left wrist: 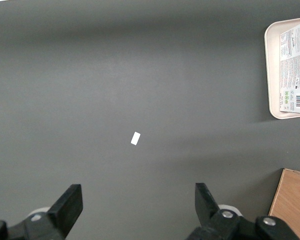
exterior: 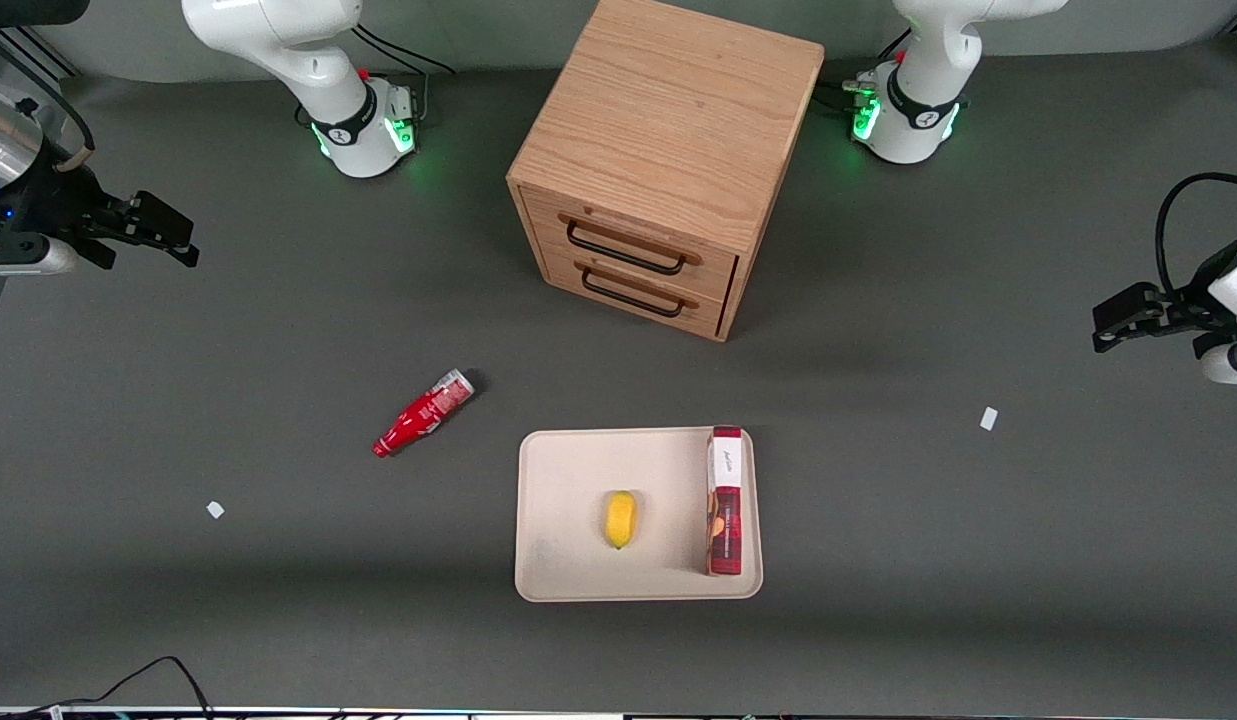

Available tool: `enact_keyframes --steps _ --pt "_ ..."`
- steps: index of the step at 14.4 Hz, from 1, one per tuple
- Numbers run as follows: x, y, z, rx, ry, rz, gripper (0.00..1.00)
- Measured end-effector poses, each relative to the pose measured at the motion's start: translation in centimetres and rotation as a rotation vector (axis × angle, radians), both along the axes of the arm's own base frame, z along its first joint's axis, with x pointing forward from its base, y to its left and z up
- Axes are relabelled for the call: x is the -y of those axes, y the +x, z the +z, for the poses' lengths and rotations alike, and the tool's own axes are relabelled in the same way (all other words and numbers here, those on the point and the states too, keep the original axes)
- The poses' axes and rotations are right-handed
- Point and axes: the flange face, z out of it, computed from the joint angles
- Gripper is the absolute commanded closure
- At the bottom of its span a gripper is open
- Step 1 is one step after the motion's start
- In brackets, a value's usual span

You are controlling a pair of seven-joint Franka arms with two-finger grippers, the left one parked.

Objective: Place coke bottle on tray
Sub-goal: 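Move the open right gripper down over the lying red Coca-Cola bottle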

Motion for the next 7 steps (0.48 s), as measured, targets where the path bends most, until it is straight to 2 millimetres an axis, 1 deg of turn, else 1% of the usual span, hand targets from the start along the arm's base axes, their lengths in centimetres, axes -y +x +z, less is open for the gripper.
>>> enact_keyframes --steps 5,7 --pt "0.01 -0.02 0.0 -0.007 -0.001 0.0 0.0" --pt "-0.28 0.07 -0.18 -0.011 -0.002 0.004 0.0"
